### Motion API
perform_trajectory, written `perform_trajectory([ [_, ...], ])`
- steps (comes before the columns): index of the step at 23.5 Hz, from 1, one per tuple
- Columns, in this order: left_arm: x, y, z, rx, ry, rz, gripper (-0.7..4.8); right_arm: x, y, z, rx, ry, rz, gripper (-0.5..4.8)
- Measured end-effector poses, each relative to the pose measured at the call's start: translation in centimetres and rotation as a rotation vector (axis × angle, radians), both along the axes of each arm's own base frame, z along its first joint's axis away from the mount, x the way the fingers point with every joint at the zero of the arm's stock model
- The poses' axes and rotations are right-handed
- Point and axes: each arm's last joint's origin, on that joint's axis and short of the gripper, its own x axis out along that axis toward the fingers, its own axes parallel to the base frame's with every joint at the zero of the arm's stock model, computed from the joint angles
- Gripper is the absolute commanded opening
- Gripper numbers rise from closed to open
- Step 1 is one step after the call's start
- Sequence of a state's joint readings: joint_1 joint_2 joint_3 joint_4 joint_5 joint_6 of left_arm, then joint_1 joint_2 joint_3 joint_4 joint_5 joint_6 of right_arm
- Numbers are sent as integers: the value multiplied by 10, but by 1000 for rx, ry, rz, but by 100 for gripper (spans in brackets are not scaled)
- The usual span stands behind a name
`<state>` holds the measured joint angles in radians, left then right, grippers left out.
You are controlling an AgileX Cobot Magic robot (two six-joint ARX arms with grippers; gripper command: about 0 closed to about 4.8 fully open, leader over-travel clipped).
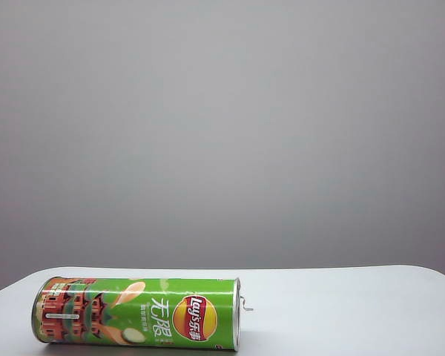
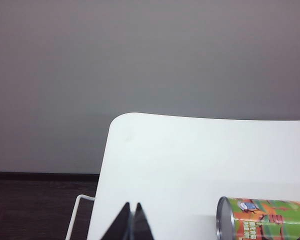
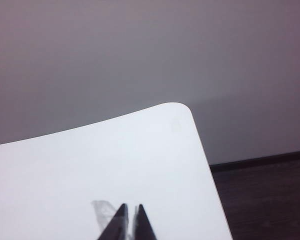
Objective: Pick up the green tub of chips from the desk, pull out the transparent container with the chips inside partially, and then place the chips back on the desk.
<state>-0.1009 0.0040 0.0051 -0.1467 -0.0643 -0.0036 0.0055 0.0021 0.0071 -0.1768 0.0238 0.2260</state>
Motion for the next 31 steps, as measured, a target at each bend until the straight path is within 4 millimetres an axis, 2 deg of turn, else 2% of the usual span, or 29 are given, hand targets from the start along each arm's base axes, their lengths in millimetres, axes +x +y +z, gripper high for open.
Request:
perform_trajectory([
  [8, 0, 0, 1, -1, -8, 0, -2, 0, 0, 0, 0, 0, 0, 21],
  [11, 0, -2, 11, -66, -87, -70, -3, 0, 0, 0, 21, -5, -2, 21],
  [13, -3, -3, 36, -199, -219, -101, -2, 0, 0, 3, 130, -33, -15, 21],
  [14, -10, -2, 64, -253, -340, -114, -3, 1, 1, 7, 208, -70, 1, 21],
  [15, -14, -2, 75, -257, -384, -119, -2, 1, 1, 10, 231, -98, 22, 21],
  [16, -21, -1, 95, -252, -455, -126, -2, 1, 2, 16, 247, -157, 62, 21],
  [17, -21, -1, 108, -234, -460, -124, -2, 1, 3, 21, 252, -206, 83, 21],
  [19, -16, -2, 120, -209, -422, -130, 0, 1, 3, 25, 265, -229, 86, 21],
  [21, -4, -5, 134, -147, -371, -189, 26, -3, 3, 39, 319, -253, 87, 21],
  [23, 16, -12, 153, 16, -337, -360, 31, -6, 3, 53, 333, -265, 89, 21],
  [25, 29, -16, 158, 106, -310, -452, 31, -7, 3, 61, 333, -261, 87, 21],
  [26, 45, -20, 163, 185, -277, -538, 31, -7, 3, 73, 333, -259, 87, 21],
  [27, 52, -21, 165, 213, -262, -565, 32, -6, 3, 78, 330, -259, 87, 21],
  [29, 79, -25, 159, 307, -117, -647, 55, -2, 4, 100, 270, -222, 115, 20],
  [31, 93, -26, 156, 374, -29, -682, 64, 3, 5, 114, 208, -175, 143, 20],
])
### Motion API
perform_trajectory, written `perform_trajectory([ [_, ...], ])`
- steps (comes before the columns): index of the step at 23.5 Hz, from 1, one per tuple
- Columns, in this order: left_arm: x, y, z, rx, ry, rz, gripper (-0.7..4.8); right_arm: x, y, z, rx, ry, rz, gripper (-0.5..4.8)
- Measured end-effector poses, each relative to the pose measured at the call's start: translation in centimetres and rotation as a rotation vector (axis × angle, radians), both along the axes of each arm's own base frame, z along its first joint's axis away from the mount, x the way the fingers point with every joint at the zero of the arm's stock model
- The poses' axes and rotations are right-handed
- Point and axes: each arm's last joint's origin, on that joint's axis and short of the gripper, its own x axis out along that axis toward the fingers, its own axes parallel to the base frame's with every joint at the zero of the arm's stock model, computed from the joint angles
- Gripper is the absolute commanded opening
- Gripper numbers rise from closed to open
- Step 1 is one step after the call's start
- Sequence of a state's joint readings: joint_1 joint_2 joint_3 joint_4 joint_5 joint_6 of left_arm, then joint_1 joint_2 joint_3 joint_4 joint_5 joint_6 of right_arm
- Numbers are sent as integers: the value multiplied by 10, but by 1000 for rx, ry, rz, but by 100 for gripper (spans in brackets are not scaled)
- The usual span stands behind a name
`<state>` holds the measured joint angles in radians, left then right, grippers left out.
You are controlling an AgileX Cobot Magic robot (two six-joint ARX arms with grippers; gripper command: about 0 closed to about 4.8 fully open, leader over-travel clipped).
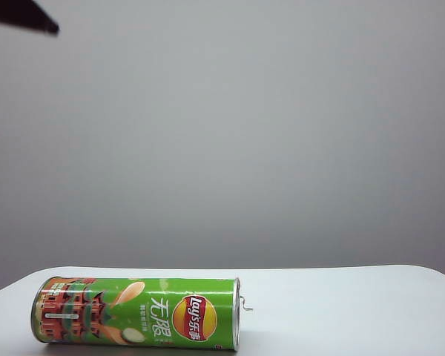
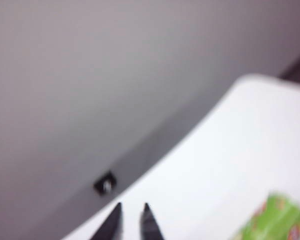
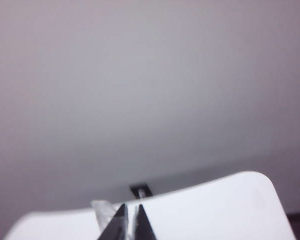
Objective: Pick up the green tub of chips from the desk, pull out the transparent container with the chips inside partially, and then place the chips back on the desk.
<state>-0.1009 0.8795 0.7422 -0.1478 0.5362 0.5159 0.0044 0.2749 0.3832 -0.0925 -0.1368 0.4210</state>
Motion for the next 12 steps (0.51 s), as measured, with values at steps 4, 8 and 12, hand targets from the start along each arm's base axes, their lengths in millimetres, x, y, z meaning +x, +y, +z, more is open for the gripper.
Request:
perform_trajectory([
  [4, 23, -2, -10, 198, 109, -78, 91, 32, 5, 37, -165, 181, 176, 20],
  [8, 33, -11, -14, 219, 132, -148, 91, 64, 8, 54, -249, 248, 319, 20],
  [12, 50, -37, -39, 334, 229, -125, 96, 113, 12, 60, -284, 290, 470, 21],
])
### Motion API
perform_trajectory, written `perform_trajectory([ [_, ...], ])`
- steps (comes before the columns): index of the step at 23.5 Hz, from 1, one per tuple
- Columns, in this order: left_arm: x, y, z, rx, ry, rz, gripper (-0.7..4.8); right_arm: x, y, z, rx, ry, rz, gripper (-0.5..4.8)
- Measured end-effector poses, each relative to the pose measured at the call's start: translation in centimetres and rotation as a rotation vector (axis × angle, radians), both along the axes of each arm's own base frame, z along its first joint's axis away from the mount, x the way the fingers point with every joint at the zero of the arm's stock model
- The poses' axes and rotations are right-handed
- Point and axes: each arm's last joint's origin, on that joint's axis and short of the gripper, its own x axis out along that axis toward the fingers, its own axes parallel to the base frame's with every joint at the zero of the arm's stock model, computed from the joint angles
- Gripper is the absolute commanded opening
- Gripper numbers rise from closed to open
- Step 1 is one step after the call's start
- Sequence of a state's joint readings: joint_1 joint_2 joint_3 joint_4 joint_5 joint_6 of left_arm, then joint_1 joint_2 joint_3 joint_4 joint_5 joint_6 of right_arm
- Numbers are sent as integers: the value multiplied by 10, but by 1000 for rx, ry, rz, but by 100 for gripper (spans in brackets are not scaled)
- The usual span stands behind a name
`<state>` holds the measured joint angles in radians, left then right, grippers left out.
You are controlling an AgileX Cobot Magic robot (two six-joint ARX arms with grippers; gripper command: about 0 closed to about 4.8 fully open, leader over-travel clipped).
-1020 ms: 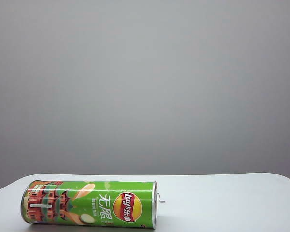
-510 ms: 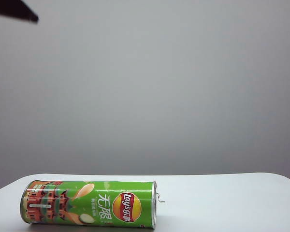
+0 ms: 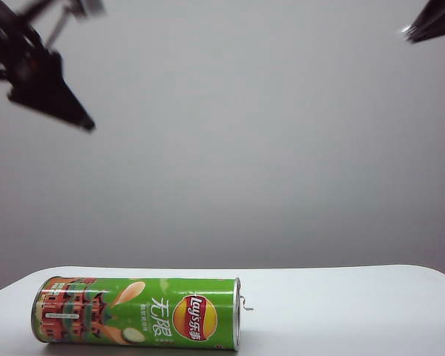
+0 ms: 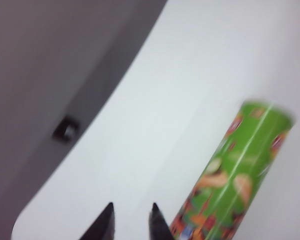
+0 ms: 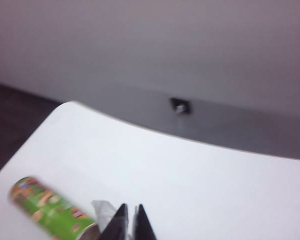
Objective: Pick up the green tub of chips from the desk, pull out the transparent container with the chips inside partially, and then place the chips back on the desk.
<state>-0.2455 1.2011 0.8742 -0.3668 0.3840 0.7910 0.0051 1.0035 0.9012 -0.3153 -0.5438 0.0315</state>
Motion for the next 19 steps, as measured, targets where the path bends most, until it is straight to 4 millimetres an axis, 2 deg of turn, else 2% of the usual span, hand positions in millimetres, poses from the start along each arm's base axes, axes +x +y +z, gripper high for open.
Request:
perform_trajectory([
  [3, 3, -15, -13, 126, 18, 22, 145, 16, 3, -13, 46, 77, 105, 21],
  [6, 2, -25, -18, 171, 14, -45, 149, 24, 9, -26, 39, 133, 172, 17],
  [7, 2, -29, -21, 180, 18, -63, 149, 25, 11, -31, 13, 143, 193, 0],
  [11, 9, -37, -40, 237, 74, -117, 148, 24, 35, -53, -109, 214, 344, -1],
  [15, 16, -40, -64, 300, 156, -167, 148, 18, 54, -65, -132, 238, 438, -1],
  [19, 23, -44, -85, 313, 204, -255, 153, 20, 60, -75, -135, 273, 465, -1],
])
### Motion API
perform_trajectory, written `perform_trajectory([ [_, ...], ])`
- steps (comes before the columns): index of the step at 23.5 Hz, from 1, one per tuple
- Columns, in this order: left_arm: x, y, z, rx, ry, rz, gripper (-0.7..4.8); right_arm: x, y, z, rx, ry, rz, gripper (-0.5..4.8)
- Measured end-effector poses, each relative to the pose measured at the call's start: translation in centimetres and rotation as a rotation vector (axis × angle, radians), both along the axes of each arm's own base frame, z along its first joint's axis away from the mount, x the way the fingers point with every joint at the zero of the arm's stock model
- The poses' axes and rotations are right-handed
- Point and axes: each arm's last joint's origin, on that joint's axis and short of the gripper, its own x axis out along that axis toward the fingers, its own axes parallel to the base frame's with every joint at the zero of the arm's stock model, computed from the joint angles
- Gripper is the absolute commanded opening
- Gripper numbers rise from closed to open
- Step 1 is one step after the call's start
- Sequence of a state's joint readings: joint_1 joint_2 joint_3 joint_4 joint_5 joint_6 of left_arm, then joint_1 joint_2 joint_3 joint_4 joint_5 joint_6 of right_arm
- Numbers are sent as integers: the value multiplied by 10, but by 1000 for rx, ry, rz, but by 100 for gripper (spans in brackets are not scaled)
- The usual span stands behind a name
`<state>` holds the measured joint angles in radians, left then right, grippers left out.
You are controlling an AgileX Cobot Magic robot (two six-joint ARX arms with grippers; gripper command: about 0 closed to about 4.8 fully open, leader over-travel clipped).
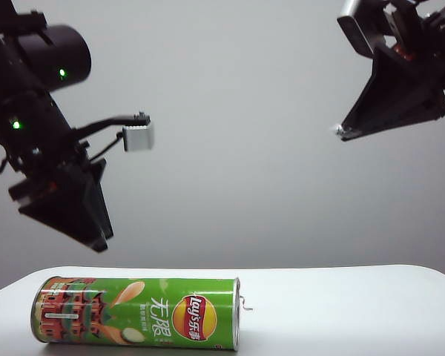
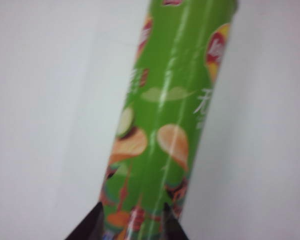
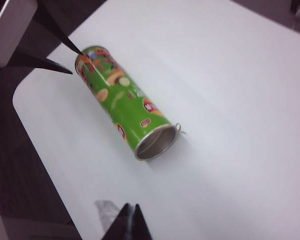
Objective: Pick up the green tub of chips from the desk, pull out the transparent container with the chips inside partially, and then place the chips back on the desk.
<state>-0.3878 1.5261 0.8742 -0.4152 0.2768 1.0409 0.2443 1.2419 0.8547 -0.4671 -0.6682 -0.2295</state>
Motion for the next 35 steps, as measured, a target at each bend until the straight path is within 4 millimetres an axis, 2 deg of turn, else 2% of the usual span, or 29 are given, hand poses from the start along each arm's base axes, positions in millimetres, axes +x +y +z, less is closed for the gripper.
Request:
perform_trajectory([
  [7, 8, -4, -19, 44, -17, -105, 207, 12, 6, -19, 17, 61, 34, -1],
  [9, 11, -5, -20, 41, -37, -117, 369, 15, 8, -24, 34, 82, 52, -1],
  [10, 13, -5, -21, 36, -51, -118, 434, 16, 8, -26, 41, 87, 59, -1],
  [12, 16, -7, -22, 27, -78, -117, 479, 18, 9, -29, 46, 100, 59, -1],
  [16, 17, -9, -24, 20, -68, -105, 479, 21, 10, -27, 61, 77, 59, -1],
  [21, 15, -22, -45, 90, -8, -124, 479, 23, 11, -24, 95, 53, 61, -1],
  [28, 19, -21, -69, 160, 39, -105, 479, 25, 11, -26, 96, 57, 59, -1],
  [33, 19, -27, -74, 181, 22, -109, 479, 26, 12, -30, 93, 75, 57, -1],
  [35, 20, -30, -73, 182, -10, -102, 431, 27, 12, -30, 93, 74, 57, -1],
])
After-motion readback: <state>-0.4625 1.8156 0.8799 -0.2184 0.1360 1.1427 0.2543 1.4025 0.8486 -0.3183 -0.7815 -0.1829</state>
